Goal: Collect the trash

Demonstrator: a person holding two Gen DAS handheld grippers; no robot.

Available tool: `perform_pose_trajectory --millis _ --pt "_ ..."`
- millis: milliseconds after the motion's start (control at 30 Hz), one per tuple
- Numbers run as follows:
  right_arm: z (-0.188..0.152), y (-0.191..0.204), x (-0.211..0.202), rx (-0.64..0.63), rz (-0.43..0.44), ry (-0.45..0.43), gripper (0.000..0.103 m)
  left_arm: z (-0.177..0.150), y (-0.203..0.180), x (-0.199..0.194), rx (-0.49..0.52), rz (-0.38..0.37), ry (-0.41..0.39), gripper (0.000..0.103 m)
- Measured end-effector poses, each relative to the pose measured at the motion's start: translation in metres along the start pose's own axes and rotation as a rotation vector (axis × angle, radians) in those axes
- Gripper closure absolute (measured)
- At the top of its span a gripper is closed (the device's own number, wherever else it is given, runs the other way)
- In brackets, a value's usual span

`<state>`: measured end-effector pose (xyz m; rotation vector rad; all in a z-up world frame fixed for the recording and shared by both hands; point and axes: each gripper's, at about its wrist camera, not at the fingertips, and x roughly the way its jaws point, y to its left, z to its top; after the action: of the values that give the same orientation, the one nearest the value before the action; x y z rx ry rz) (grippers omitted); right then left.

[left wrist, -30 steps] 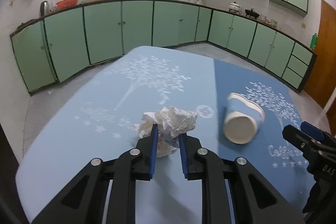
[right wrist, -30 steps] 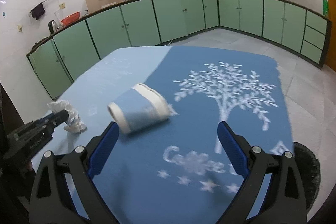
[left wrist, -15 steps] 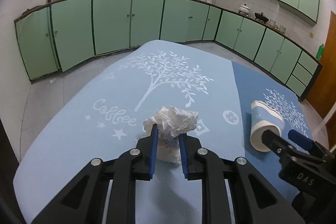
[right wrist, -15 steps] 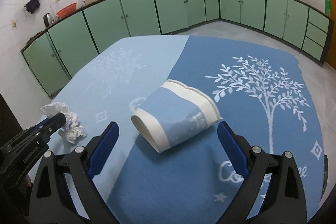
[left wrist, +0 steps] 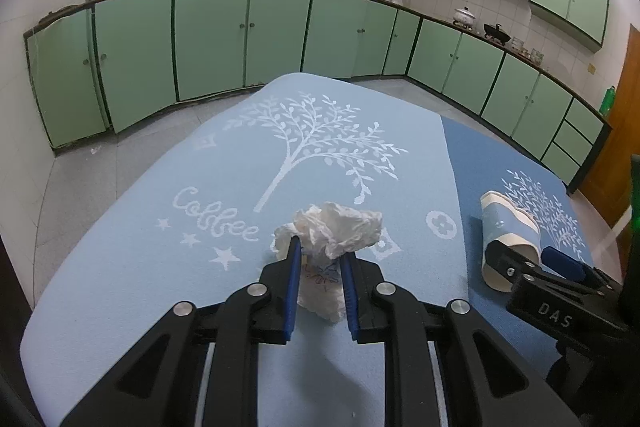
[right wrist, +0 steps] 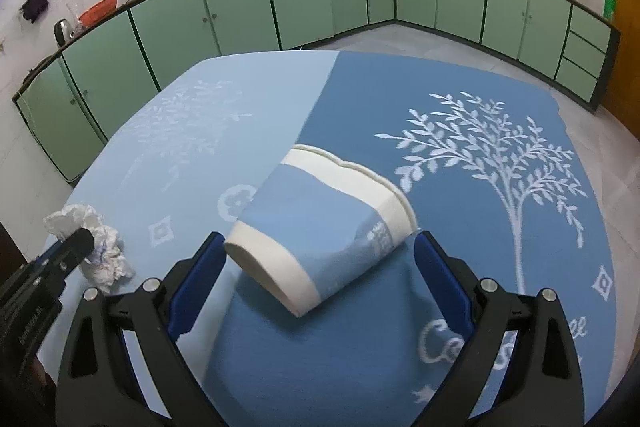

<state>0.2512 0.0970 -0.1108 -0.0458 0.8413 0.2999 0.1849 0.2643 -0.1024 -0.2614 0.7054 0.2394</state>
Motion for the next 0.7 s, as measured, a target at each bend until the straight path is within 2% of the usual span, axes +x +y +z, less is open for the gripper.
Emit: perform_pose_trajectory --millis 133,500,633,700 --pt "-0.002 -0.012 -0.006 0.001 -0.025 0.0 0.011 -0.001 -0.003 0.0 -0.009 -0.011 0.01 0.084" --pt "-0.013 -0.028 -0.001 0.092 0.019 0.064 0.011 -0.006 -0.01 0.001 -0.011 -0.034 0.034 0.083" --pt "-0.006 -0.026 0.0 0.076 0.063 0.058 0.04 -0.007 -0.011 0.002 -0.011 -0.033 0.036 0.083" --pt "-0.005 -0.026 -0.002 0.064 0.073 0.054 0.046 -0.008 -0.011 0.002 -0.01 -0.033 0.037 0.083"
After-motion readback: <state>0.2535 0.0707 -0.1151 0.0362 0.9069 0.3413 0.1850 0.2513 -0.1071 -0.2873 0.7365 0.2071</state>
